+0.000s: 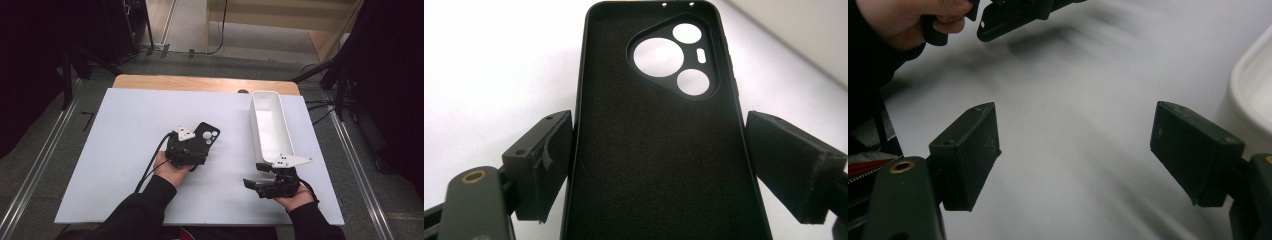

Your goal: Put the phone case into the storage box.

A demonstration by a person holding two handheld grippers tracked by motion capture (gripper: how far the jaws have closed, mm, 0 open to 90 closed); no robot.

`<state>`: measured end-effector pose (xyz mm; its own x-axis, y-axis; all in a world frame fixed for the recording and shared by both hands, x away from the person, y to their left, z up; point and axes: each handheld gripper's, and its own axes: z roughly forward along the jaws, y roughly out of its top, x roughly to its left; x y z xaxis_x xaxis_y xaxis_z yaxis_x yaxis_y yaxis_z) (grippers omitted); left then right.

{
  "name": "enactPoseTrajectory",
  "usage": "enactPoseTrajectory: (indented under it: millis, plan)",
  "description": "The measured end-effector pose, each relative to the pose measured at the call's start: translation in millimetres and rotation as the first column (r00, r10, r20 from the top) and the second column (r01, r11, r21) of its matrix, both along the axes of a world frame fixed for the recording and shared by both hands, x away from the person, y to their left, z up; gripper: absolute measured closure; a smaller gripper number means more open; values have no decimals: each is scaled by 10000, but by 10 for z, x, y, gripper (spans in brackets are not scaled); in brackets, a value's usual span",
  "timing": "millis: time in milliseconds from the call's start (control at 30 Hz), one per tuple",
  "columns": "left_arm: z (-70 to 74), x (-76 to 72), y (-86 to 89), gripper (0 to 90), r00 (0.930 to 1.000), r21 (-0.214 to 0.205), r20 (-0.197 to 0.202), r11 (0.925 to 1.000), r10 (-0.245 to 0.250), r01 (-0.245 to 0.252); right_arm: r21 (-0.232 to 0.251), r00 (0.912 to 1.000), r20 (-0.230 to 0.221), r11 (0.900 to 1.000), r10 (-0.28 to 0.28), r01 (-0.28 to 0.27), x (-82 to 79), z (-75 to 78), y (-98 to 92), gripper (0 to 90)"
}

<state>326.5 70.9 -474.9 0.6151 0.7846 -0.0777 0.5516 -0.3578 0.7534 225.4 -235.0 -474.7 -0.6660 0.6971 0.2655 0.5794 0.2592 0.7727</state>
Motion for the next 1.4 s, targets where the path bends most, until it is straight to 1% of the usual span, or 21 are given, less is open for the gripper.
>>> enactPoseTrajectory:
  millis: [33, 100, 167, 200, 233, 267, 300, 333, 400, 467, 567, 667, 767, 800, 833, 933, 1133, 1233, 1267, 1333, 1400]
  plan:
    - [19, -3, 4, 142, 10000, -112, 29, 9999, -4, 4, 28, 10000, -53, 10000, 4, -3, -3, 7, 9, 184]
    - [57, -4, 9, 142, 9999, -172, 87, 9998, -92, 93, 52, 10000, -54, 10000, 41, -41, -2, 21, 26, 184]
    - [109, -13, 20, 142, 9996, -212, 208, 9996, -193, 197, -6, 10000, 30, 10000, 44, -44, -1, 38, 46, 184]
    - [132, -17, 28, 142, 9996, -248, 195, 9994, -220, 225, 16, 9999, 121, 10000, 42, -42, 2, 45, 54, 184]
    - [150, -23, 31, 142, 9995, -352, 243, 9991, -209, 217, 20, 10000, 85, 10000, 18, -18, -1, 57, 64, 184]
    - [170, -24, 41, 142, 9993, -416, 255, 9987, -283, 294, 20, 9999, 152, 10000, 13, -13, 3, 65, 73, 184]
    - [186, -24, 50, 142, 9991, -415, 275, 9986, -332, 343, 25, 9998, 177, 10000, 12, -13, 8, 71, 84, 184]
    - [207, -30, 56, 142, 9991, -561, 291, 9979, -293, 309, 13, 9999, 156, 10000, 59, -59, 11, 78, 90, 184]
    - [244, -34, 76, 142, 9989, -675, 291, 9969, -379, 398, -30, 9998, 200, 10000, 13, -13, 16, 98, 110, 183]
    - [277, -37, 94, 142, 9985, -810, 280, 9955, -470, 491, -14, 9993, 370, 10000, 5, -4, 22, 114, 125, 184]
    - [322, -41, 110, 142, 9974, -956, 281, 9930, -666, 690, 92, 9991, 411, 9999, 83, -86, 18, 152, 152, 184]
    - [354, -57, 131, 142, 9950, -1105, 433, 9894, -901, 944, 98, 9976, 681, 9998, 145, -152, 27, 187, 173, 184]
    - [375, -80, 154, 142, 9924, -1191, 647, 9866, -1044, 1115, 109, 9972, 728, 9998, 139, -147, 40, 231, 192, 184]
    - [375, -90, 157, 142, 9917, -1271, 741, 9853, -1053, 1141, 146, 9978, 657, 9999, 75, -85, 44, 247, 202, 184]
    - [376, -100, 162, 142, 9911, -1243, 793, 9854, -1072, 1165, 163, 9977, 678, 9998, 55, -66, 55, 258, 209, 184]
    - [358, -128, 167, 142, 9897, -1407, 966, 9829, -1057, 1187, 205, 9978, 654, 9998, 53, -66, 86, 298, 239, 184]
    - [295, -175, 173, 142, 9906, -1559, 1003, 9819, -929, 1078, 276, 9980, 628, 9996, 21, -39, 157, 380, 322, 184]
    - [272, -200, 168, 142, 9893, -1663, 1130, 9799, -918, 1099, 357, 9982, 589, 9993, -106, 85, 193, 419, 351, 184]
    - [268, -209, 166, 142, 9885, -1721, 1202, 9787, -917, 1117, 434, 9985, 518, 9990, -151, 128, 206, 429, 360, 184]
    - [261, -230, 165, 142, 9856, -1726, 1458, 9788, -854, 1104, 525, 9987, 436, 9983, -266, 243, 228, 453, 372, 184]
    - [250, -249, 166, 142, 9831, -1807, 1657, 9776, -778, 1079, 578, 9982, 466, 9977, -369, 342, 251, 476, 383, 184]
